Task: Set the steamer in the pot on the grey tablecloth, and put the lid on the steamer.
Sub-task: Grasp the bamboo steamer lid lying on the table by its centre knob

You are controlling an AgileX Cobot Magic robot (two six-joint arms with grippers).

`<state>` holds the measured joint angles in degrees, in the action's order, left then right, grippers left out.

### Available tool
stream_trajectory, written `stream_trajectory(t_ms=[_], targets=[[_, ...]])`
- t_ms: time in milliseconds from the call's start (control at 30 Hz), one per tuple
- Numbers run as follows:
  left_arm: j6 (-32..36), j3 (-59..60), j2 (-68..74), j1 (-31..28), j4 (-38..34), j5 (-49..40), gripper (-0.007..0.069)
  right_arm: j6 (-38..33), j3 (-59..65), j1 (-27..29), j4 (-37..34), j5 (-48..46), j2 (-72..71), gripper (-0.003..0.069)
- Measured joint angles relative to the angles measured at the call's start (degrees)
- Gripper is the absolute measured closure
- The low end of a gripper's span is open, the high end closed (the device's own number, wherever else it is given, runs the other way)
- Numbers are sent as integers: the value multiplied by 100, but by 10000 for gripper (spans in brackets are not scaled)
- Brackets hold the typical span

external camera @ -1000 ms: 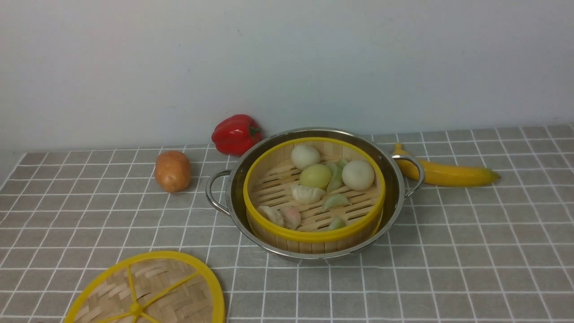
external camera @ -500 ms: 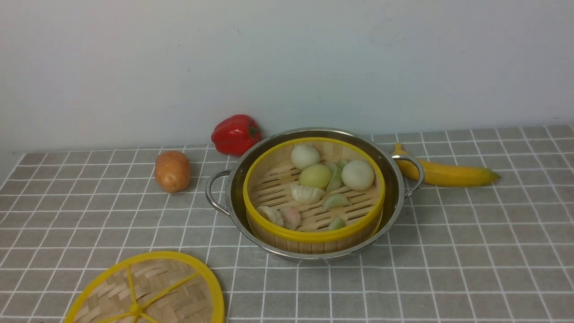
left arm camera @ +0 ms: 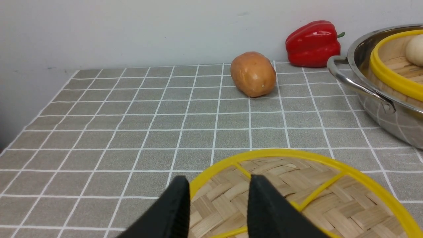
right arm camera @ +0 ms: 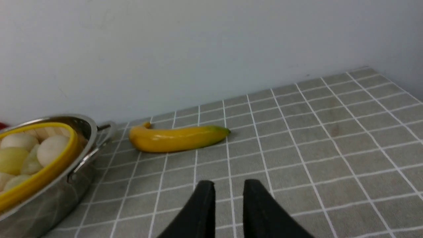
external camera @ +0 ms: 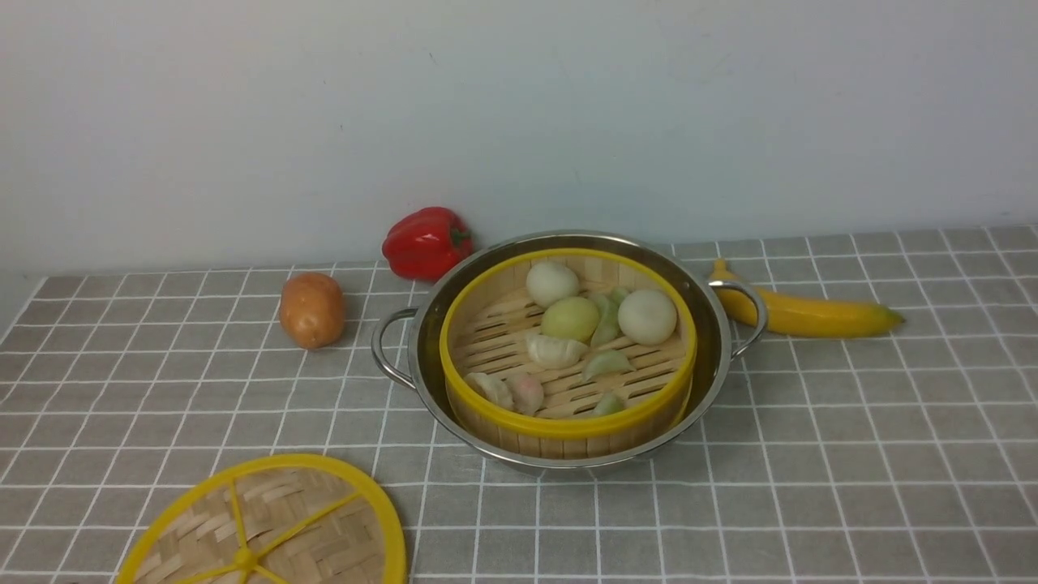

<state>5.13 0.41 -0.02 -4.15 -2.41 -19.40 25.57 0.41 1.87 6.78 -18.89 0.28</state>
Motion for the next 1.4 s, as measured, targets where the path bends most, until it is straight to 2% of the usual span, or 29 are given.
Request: stream_trajectory(t_ms=[333,400,467,533,700,1400], targets=[[0,0,0,0,0,0,382,-7,5,0,46,-64,0,459],[0,0,0,0,0,0,382,-209,5,0,-60,-71,0,454],[0,0,0,0,0,0,382,-998,5,6,-445,-83,0,445],[0,0,0,0,0,0,382,-1487,5,13,-719,-99,0,440],[0,0,0,0,0,0,382,-1967,6,20,-988,-115,0,428],[0,0,0,0,50,0,382,-2118,6,20,-1016,-109,0,419]])
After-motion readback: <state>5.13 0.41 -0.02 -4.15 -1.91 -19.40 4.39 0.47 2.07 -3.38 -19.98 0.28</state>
